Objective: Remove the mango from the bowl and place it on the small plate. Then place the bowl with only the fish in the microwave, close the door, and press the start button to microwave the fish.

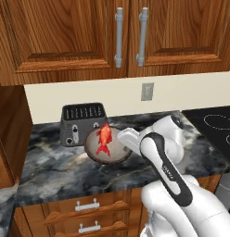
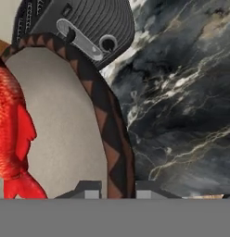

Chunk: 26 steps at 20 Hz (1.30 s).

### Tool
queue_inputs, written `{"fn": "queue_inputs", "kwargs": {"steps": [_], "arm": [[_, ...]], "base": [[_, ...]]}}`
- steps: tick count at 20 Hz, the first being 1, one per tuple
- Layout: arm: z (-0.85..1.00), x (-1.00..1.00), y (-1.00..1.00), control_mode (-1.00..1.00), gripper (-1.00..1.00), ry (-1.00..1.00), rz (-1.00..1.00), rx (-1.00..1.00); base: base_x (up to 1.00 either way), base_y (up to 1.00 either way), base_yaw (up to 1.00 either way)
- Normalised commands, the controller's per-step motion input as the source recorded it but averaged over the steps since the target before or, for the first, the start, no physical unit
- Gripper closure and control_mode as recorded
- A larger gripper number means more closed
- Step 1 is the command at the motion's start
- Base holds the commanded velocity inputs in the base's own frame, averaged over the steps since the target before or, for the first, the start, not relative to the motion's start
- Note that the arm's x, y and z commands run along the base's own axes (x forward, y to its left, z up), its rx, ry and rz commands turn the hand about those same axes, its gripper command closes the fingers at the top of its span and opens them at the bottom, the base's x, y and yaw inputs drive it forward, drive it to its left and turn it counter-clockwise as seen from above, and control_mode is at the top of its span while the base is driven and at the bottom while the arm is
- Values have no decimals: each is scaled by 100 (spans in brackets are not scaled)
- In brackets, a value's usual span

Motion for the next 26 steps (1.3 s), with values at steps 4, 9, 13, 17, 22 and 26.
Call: {"fn": "queue_inputs", "kwargs": {"steps": [4, 9, 13, 17, 22, 26], "arm": [[75, -49, -79, -100, 100, 0, -22, 0], [56, -52, -76, -100, 100, -3, -18, 0], [-2, -39, -36, -100, 100, -1, -15, 2], [-15, 0, 14, -100, 100, 4, 0, 0], [-1, -10, 7, -100, 100, 0, -1, 0], [-4, -25, -3, 100, 100, -3, -4, 1]], "base": [[0, 0, 0], [0, 0, 0], [0, 0, 0], [0, 0, 0], [0, 0, 0], [-75, -13, -12]]}}
